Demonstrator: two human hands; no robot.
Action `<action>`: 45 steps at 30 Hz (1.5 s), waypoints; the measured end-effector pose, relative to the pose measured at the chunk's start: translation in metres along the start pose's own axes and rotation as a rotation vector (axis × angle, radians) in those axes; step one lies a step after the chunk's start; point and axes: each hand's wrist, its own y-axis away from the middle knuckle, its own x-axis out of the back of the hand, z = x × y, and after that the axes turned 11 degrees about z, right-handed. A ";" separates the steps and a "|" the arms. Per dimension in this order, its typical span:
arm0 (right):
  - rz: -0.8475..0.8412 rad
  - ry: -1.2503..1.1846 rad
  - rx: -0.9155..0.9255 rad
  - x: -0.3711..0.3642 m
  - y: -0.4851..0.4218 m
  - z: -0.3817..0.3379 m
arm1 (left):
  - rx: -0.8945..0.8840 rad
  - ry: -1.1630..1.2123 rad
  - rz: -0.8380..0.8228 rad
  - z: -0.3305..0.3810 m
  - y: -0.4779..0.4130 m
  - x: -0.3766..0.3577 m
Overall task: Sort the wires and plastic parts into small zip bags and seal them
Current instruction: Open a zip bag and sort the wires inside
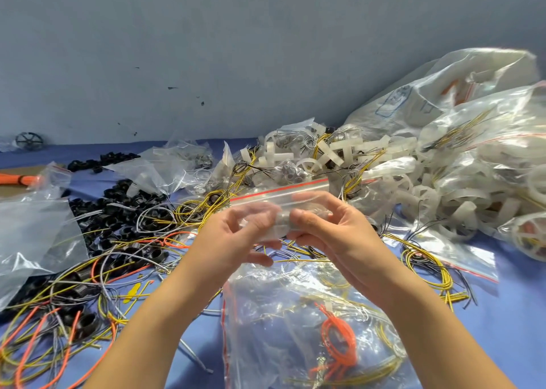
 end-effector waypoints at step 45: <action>-0.126 1.077 0.617 -0.046 0.017 0.053 | 0.301 -0.360 0.151 0.003 0.065 0.102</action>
